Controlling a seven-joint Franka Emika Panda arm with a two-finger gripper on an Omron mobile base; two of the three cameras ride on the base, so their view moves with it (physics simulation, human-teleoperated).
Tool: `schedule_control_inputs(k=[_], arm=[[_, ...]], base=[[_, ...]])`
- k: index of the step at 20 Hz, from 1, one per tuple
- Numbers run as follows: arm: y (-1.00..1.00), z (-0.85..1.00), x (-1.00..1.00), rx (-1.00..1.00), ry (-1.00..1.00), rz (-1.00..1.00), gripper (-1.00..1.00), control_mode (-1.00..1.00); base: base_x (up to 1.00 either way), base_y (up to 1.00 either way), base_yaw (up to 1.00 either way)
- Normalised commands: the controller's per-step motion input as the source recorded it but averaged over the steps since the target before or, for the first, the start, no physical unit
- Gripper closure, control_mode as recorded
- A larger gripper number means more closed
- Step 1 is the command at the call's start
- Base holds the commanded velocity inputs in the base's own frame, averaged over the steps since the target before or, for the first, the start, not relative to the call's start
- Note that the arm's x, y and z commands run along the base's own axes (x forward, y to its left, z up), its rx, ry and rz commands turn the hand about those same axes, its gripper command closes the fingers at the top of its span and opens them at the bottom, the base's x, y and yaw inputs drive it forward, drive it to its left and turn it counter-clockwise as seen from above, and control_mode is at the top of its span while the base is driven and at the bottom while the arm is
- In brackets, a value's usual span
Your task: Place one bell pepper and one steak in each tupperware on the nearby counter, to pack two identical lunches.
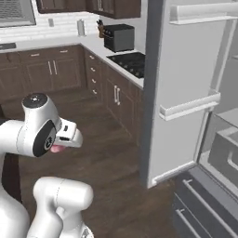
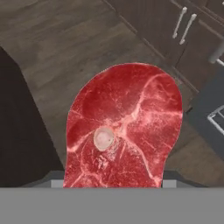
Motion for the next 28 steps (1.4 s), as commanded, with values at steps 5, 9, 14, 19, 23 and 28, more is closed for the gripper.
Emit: schedule_control_inputs(k=[5,9,14,19,23,28], arm=[[0.00,0.00,0.00,0.00,0.00,0.00,1.00,1.00],[0.00,0.00,0.00,0.00,0.00,0.00,1.00,1.00],[0.00,0.00,0.00,0.00,0.00,0.00,1.00,1.00],[0.00,0.00,0.00,0.00,0.00,0.00,1.00,1.00],[0.00,0.00,0.00,0.00,0.00,0.00,1.00,1.00],[0.00,0.00,0.00,0.00,0.00,0.00,1.00,1.00]], base=[[0.98,0.02,0.50],[1.00,0.00,0.15],[1.00,-0.01,0.06],[1.00,-0.04,-0.01],[1.00,0.00,-0.18],[1.00,0.00,-0.42]])
